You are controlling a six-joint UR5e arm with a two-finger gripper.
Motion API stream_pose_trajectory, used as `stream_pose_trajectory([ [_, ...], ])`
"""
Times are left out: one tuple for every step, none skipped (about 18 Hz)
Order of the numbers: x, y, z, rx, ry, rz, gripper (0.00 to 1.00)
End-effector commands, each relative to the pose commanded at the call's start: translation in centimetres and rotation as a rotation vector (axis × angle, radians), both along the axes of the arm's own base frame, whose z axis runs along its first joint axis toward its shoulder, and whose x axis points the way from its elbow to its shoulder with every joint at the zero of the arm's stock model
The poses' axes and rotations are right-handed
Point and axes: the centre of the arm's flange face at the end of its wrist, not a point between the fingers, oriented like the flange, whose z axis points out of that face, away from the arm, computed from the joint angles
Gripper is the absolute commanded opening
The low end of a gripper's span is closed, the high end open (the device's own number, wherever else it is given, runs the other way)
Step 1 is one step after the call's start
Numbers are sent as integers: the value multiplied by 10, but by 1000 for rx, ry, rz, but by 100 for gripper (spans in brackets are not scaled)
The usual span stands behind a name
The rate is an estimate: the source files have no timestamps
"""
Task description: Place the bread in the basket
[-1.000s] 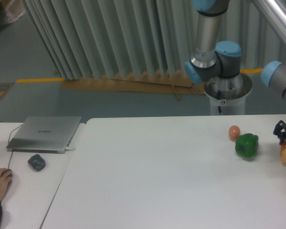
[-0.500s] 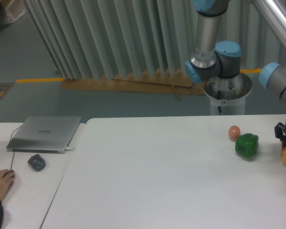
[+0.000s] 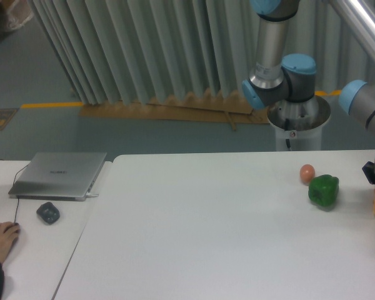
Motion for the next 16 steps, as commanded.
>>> stream_pose_trajectory([
  [0,0,0,1,-1,0,34],
  [0,0,1,3,0,0,34],
  [1,1,1,3,0,-1,34],
  [1,1,2,5,-1,-1,34],
  [1,1,2,3,-3,-1,33],
  [2,0,3,2,-11,1,32],
  [3,-1,6,1,-12,1,32],
  [5,-2,9,0,-14,1,32],
  [7,-2,12,0,-17,-1,32],
  [11,-3,24,1,-14,-2,32],
  [13,-4,29,0,-20,-1,32],
  [16,-4,37,-1,-26,-1,33],
  [19,-6,47,-2,-31,-2,32],
  [22,-5,54,3,-32,-3,33],
  [23,-5,59,1,-39,-3,33],
  [23,-5,64,-2,-46,-3,33],
])
